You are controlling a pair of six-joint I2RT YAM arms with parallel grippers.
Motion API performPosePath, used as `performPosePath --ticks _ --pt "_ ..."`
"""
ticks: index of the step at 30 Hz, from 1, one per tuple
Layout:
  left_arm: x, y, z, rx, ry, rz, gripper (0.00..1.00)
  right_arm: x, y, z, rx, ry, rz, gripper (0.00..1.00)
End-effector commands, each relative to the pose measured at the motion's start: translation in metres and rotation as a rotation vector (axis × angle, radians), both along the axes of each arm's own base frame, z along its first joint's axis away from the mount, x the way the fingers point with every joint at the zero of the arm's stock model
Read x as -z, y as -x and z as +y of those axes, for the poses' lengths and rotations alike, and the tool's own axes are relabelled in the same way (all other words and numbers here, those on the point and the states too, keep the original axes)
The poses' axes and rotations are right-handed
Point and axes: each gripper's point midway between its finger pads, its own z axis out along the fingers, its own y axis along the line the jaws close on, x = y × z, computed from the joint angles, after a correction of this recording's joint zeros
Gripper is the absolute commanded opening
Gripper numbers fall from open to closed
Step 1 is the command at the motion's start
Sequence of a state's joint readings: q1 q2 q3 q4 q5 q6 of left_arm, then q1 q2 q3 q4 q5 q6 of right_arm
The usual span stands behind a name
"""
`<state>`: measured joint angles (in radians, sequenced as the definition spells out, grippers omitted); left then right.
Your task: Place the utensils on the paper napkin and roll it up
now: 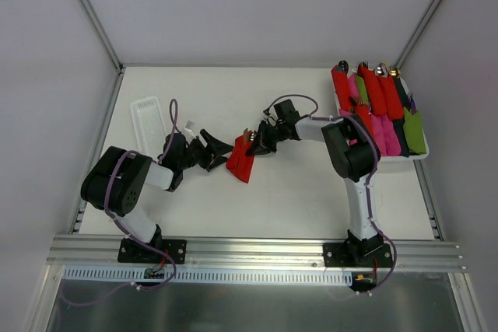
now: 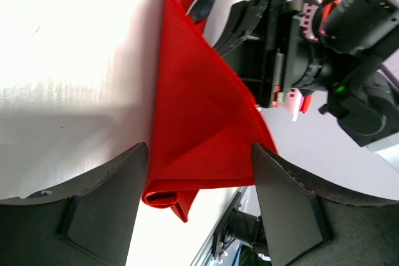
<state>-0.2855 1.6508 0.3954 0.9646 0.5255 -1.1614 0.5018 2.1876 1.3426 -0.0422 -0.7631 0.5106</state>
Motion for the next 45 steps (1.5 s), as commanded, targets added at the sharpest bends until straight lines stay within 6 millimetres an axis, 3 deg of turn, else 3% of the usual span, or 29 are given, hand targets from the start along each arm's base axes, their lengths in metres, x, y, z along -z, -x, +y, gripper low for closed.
performPosePath --ticks 1,8,9,10,11,12,22,38,45 --pt "-0.026 -0.005 0.005 -0.009 0.052 -0.108 0.68 0.02 0.008 -0.007 -0.001 0.086 0.021 0.03" --pt "-0.031 -0.004 0.015 -0.056 0.159 -0.123 0.71 0.02 0.008 -0.007 -0.003 0.086 0.021 0.03" --pt "-0.024 -0.003 0.016 -0.064 0.17 -0.102 0.71 0.019 0.007 -0.007 -0.001 0.084 0.018 0.02" --pt "-0.025 -0.002 0.017 -0.072 0.195 -0.095 0.84 0.019 0.008 -0.007 -0.004 0.084 0.017 0.02" --pt "-0.033 -0.003 0.016 -0.07 0.218 -0.133 0.87 0.019 0.007 -0.007 -0.002 0.084 0.017 0.02" --pt "-0.026 -0.002 0.016 -0.074 0.226 -0.113 0.88 0.019 0.007 -0.007 -0.002 0.084 0.016 0.02" --pt "-0.024 0.004 0.017 -0.049 0.212 -0.147 0.84 0.02 0.008 -0.008 -0.003 0.087 0.017 0.02" --pt "-0.063 0.006 0.029 -0.076 0.263 -0.263 0.9 0.019 0.009 -0.008 -0.006 0.088 0.017 0.02" --pt "-0.051 0.005 0.023 -0.034 0.256 -0.233 0.89 0.02 0.009 -0.007 -0.007 0.087 0.019 0.02"
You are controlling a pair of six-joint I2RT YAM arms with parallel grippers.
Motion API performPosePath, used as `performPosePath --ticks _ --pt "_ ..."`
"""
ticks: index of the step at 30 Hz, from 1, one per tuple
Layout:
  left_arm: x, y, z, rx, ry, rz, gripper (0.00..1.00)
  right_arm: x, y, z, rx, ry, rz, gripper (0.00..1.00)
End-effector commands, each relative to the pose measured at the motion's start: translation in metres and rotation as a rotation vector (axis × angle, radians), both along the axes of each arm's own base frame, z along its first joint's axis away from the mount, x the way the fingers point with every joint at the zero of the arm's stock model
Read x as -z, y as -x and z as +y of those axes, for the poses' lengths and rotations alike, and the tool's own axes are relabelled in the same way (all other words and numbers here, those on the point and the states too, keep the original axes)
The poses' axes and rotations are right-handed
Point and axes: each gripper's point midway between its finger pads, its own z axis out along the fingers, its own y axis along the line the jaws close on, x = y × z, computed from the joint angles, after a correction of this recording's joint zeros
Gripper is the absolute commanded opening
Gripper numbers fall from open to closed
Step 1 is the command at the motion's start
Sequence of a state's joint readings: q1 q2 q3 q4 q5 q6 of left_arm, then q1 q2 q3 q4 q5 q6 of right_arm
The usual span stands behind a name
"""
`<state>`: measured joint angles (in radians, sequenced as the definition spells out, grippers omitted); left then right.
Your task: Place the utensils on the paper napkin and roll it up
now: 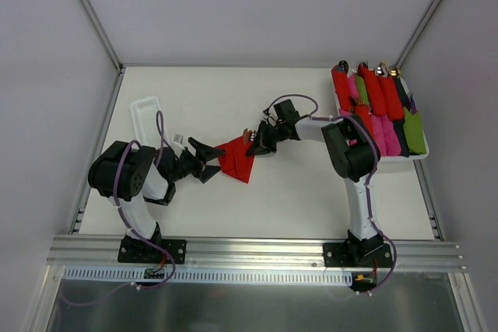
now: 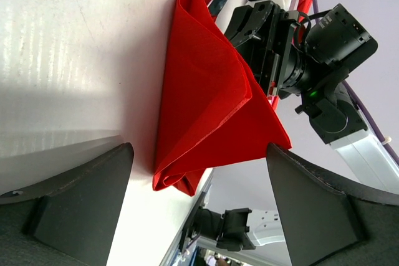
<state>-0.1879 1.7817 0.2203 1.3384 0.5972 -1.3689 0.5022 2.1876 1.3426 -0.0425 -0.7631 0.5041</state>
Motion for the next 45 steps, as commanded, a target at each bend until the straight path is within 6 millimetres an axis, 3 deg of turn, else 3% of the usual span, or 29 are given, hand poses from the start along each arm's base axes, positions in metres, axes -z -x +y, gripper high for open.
performPosePath --ticks 1,5,15,23,35,41,45 --pt "-0.06 -0.015 -0.004 0.033 0.065 -0.326 0.89 0.019 0.009 -0.008 -0.002 0.088 0.025 0.02" --pt "-0.055 -0.019 -0.005 0.037 0.044 -0.337 0.88 0.019 0.008 -0.007 0.0 0.087 0.026 0.02" --pt "-0.068 -0.012 0.005 -0.022 0.034 -0.371 0.86 0.019 0.008 -0.007 0.0 0.087 0.026 0.02" --pt "-0.073 -0.006 0.0 0.026 0.048 -0.386 0.85 0.019 0.008 -0.006 -0.002 0.085 0.025 0.02" --pt "-0.063 -0.027 -0.009 0.04 0.046 -0.374 0.84 0.019 0.008 -0.006 -0.004 0.082 0.027 0.02" --pt "-0.063 -0.028 -0.01 0.044 0.045 -0.378 0.76 0.018 0.009 -0.006 -0.008 0.084 0.022 0.02" --pt "-0.072 -0.022 -0.01 0.054 0.059 -0.39 0.64 0.019 0.009 -0.006 -0.01 0.09 0.017 0.02"
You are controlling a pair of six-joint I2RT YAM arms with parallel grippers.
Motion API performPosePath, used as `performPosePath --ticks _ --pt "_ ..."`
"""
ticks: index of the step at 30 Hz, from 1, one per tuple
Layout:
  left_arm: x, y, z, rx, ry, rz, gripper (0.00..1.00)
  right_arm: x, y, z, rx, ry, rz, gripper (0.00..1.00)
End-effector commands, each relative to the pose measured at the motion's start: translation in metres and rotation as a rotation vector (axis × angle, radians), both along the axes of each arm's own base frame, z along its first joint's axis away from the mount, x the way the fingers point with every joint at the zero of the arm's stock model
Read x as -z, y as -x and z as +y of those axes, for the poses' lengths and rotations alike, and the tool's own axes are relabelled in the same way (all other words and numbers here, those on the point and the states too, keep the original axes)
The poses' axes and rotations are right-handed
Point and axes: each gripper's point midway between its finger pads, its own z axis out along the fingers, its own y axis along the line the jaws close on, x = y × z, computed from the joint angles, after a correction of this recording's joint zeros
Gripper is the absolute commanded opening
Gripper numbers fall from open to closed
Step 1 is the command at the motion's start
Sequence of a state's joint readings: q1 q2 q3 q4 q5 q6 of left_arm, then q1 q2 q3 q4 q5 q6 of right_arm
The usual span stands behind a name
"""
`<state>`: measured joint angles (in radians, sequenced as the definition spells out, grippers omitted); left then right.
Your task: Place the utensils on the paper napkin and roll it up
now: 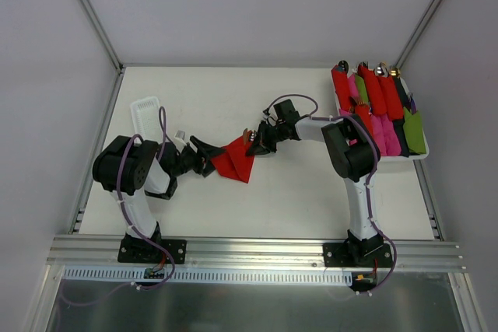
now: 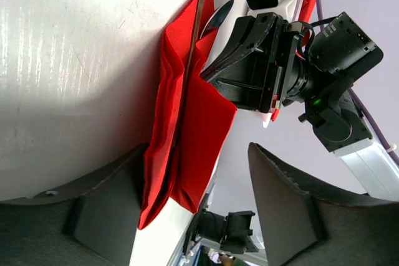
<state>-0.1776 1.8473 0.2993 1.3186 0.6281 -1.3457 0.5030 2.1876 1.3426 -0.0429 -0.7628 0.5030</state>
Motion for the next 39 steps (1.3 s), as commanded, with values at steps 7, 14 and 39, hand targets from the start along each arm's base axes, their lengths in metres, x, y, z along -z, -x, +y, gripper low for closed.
performPosePath --ticks 7,14,39 --pt "-0.075 0.002 -0.013 0.064 0.083 -0.33 0.4 0.019 0.009 -0.006 -0.017 0.094 0.011 0.02" --pt "-0.074 0.004 -0.017 0.083 0.048 -0.326 0.21 0.019 0.01 -0.005 -0.021 0.1 0.008 0.01" --pt "-0.042 0.019 -0.081 0.247 0.014 -0.178 0.0 0.019 0.01 -0.004 -0.034 0.11 -0.003 0.01"
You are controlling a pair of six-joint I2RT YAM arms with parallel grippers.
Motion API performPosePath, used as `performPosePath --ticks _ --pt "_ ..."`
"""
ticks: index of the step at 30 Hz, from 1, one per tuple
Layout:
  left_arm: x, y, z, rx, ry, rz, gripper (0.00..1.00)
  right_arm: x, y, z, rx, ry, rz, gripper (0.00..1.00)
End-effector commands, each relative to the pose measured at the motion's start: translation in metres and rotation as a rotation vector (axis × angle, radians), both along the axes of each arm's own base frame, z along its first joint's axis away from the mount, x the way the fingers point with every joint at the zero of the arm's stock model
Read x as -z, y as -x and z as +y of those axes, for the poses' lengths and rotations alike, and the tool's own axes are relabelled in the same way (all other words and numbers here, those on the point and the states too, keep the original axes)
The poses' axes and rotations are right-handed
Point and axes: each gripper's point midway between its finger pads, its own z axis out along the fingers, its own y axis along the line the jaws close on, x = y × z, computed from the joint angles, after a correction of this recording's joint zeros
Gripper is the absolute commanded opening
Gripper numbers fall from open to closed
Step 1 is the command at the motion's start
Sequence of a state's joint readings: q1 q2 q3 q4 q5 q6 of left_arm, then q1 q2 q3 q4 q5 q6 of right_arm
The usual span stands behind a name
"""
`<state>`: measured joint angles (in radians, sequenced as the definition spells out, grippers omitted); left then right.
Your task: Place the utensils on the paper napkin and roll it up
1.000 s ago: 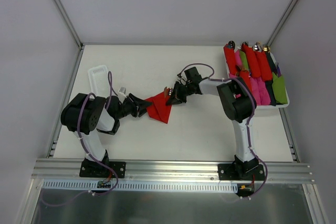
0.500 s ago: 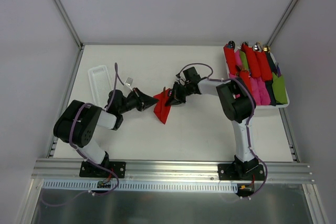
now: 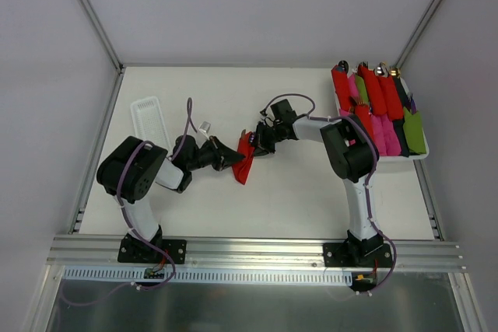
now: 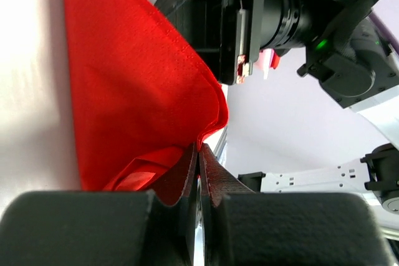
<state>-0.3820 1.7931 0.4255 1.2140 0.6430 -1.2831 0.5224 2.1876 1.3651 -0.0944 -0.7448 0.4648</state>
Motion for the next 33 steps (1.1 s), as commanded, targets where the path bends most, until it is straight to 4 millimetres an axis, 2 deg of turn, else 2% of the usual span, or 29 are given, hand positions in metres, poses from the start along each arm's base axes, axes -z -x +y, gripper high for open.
performPosePath --ticks 1,9,16,17,19,20,24,28,33 --pt "-0.007 0.004 -0.012 0.017 0.027 -0.046 0.0 0.018 0.004 -0.007 -0.001 0.081 0.006 0.01" --pt "0.001 0.012 -0.028 0.028 0.058 -0.005 0.0 0.018 0.004 -0.007 0.001 0.083 0.006 0.01" --pt "0.04 0.02 -0.026 0.002 -0.062 0.12 0.0 0.015 -0.001 -0.009 0.0 0.079 -0.007 0.01" --pt "0.054 0.022 -0.023 -0.007 -0.114 0.162 0.0 0.012 -0.002 -0.01 -0.005 0.079 -0.015 0.01" --pt "0.062 0.025 -0.021 -0.011 -0.16 0.198 0.0 0.006 -0.008 -0.01 -0.008 0.073 -0.035 0.02" --pt "0.073 0.029 -0.017 -0.007 -0.208 0.236 0.0 0.005 -0.007 -0.011 -0.017 0.076 -0.04 0.02" --pt "0.09 0.031 -0.008 -0.031 -0.313 0.306 0.0 -0.006 -0.019 -0.018 -0.016 0.072 -0.067 0.1" --pt "0.105 0.036 -0.005 -0.028 -0.36 0.368 0.0 -0.021 -0.032 -0.026 -0.004 0.037 -0.074 0.23" --pt "0.116 0.04 -0.003 -0.027 -0.378 0.413 0.0 -0.042 -0.044 -0.034 0.001 -0.004 -0.098 0.27"
